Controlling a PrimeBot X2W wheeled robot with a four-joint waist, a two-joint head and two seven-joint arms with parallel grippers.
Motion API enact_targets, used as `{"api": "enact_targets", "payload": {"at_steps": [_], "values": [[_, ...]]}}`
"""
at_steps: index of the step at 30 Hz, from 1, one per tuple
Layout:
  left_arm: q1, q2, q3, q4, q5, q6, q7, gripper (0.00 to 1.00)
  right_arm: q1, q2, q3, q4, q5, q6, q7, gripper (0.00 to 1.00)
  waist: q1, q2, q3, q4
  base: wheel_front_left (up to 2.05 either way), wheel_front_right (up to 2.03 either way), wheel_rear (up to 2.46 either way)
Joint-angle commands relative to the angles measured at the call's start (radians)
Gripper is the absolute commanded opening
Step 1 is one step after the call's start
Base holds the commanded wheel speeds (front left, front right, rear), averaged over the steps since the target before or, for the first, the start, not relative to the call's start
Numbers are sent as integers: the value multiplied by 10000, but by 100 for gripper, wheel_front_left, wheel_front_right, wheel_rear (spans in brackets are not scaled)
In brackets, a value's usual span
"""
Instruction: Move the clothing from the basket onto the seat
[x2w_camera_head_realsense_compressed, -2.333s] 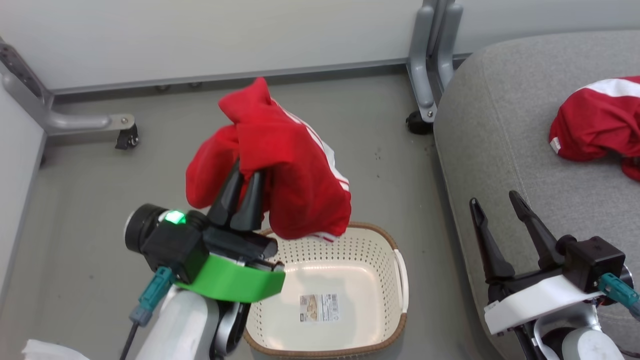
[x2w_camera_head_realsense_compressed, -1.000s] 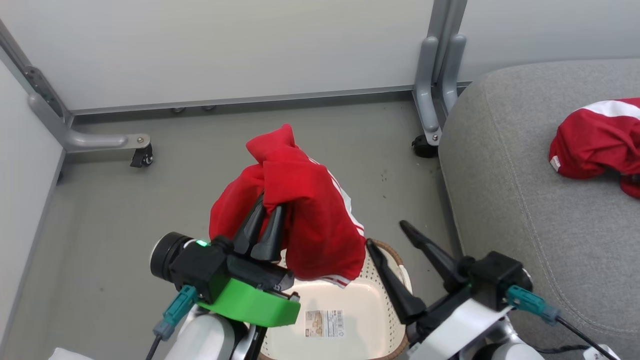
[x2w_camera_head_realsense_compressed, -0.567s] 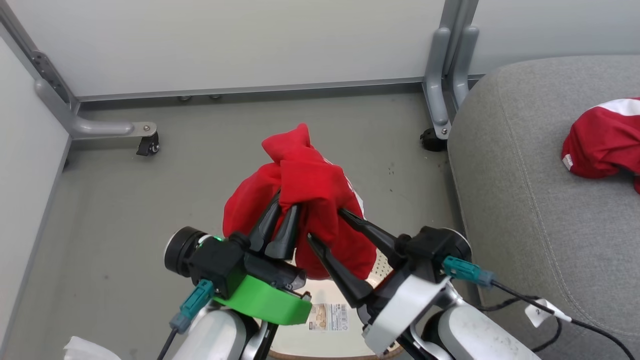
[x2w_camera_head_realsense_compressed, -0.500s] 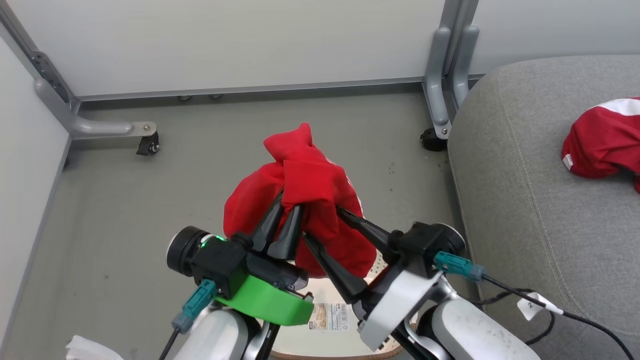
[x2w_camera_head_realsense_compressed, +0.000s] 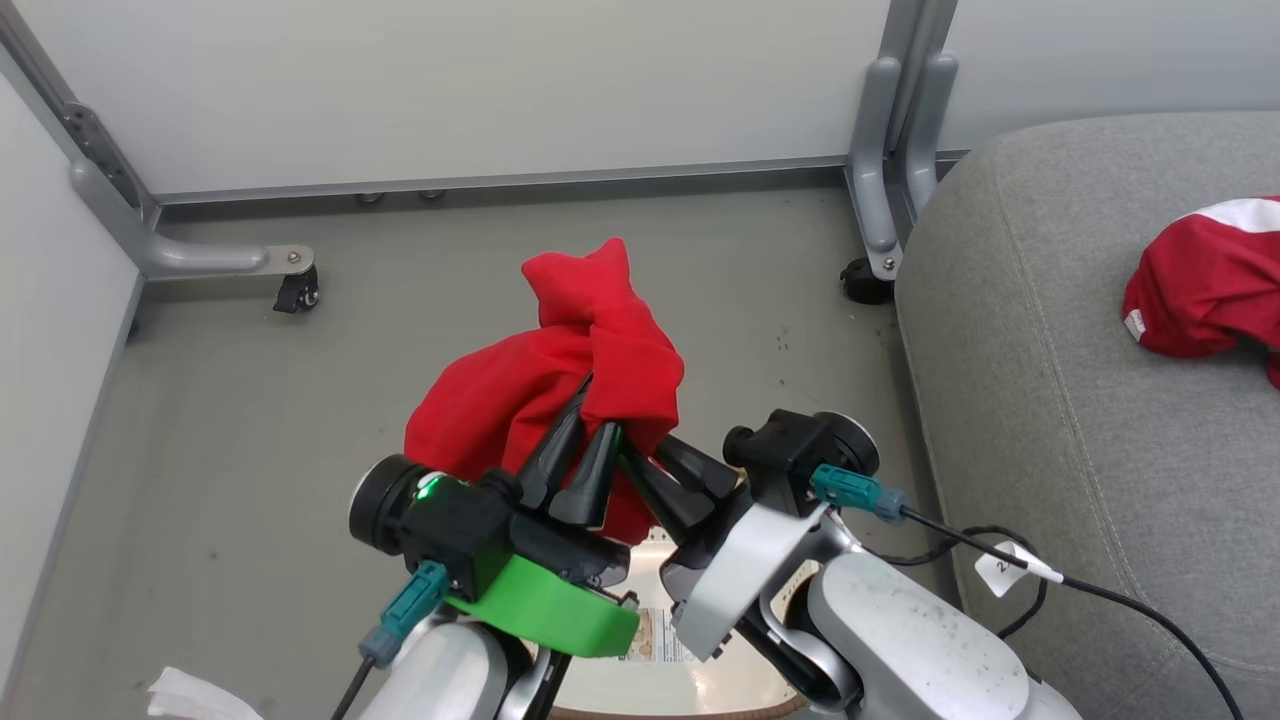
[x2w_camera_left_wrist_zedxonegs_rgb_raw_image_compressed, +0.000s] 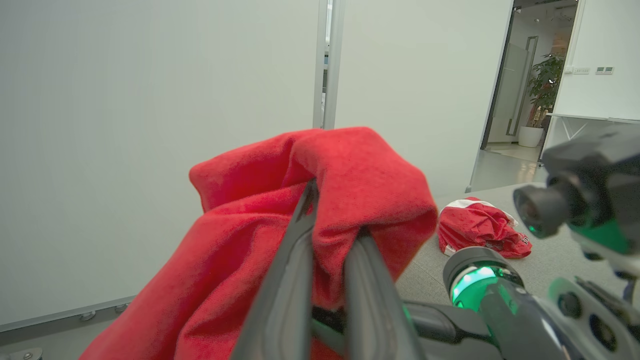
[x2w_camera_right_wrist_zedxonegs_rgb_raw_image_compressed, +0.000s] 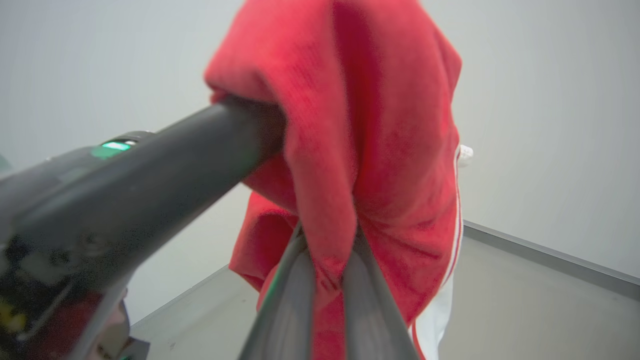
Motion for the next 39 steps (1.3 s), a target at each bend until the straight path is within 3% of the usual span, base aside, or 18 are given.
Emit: {"api": "enact_targets", "payload": {"at_steps": [1,17,18,19,20,29,39], "values": [[-192,-6,8,-15,-72,25,-63,0,-139,20,27,99,109,1,-90,0,0,0,-2,-8,0,0,0],[-104,83,6,17,-155,176,-11,0,-415,-62,213,538,414,1,-386,0,0,0,-61,-11,0,0,0],[-89,95,26,14,-146,223,4,14,-448,-83,210,551,431,1,-398,0,0,0,-56,-7,0,0,0],[-64,99,55,16,-142,264,12,41,-469,-101,200,568,440,1,-412,0,0,0,-55,-2,0,0,0],[-37,134,65,9,-95,328,19,100,-485,-117,180,589,459,1,-418,0,0,0,-50,3,0,0,0],[489,589,-8,-107,-10,365,103,100,-640,-267,-45,869,506,1,-503,0,0,0,-72,93,0,0,0],[1285,1335,-540,-334,40,116,931,100,-611,-366,-103,1448,427,1,-598,0,0,0,-13,376,0,0,0]]}}
